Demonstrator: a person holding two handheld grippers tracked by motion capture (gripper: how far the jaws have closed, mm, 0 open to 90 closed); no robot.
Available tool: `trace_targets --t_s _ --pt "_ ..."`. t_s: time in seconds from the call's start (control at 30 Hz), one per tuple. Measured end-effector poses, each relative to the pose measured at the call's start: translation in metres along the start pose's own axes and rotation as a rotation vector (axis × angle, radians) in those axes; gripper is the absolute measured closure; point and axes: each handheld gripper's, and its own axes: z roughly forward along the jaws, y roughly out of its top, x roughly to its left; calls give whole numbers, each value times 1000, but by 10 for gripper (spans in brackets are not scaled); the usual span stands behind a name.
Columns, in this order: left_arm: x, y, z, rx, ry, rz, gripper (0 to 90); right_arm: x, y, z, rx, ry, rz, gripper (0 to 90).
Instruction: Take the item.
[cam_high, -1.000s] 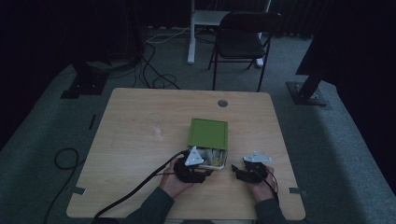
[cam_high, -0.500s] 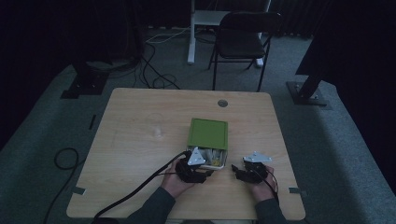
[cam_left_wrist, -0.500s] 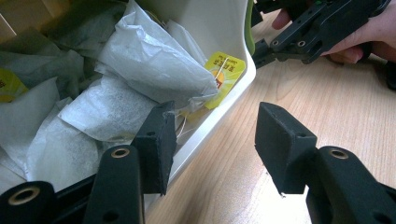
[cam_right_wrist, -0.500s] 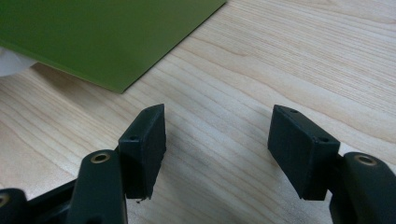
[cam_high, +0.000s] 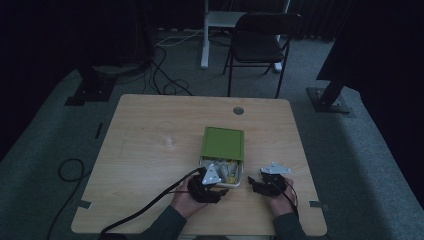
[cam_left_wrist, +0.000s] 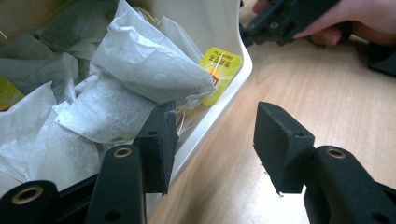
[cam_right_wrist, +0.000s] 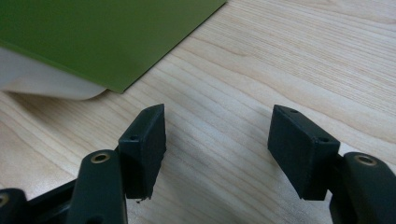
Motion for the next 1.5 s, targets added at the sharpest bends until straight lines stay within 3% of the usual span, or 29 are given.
trace_targets --t_s 0.17,0.23,0.33,0.6,0.87,1.07,1.5 --pt "-5 -2 -6 -5 -16 -1 537 0 0 0 0 0 0 365" --pt "-7 1 -10 -33 -19 -1 545 0 0 0 0 0 0 365" --pt "-6 7 -18 -87 4 -24 545 0 0 0 0 -2 0 365" --pt "-1 21 -28 -152 41 -41 538 0 0 0 0 -3 2 365" --pt "9 32 -27 -164 87 -65 550 0 0 0 0 -3 1 365" --pt "16 37 -20 -141 111 -68 589 0 0 0 0 -2 2 365" --pt "18 35 -5 -99 111 -74 653 0 0 0 0 -3 2 364"
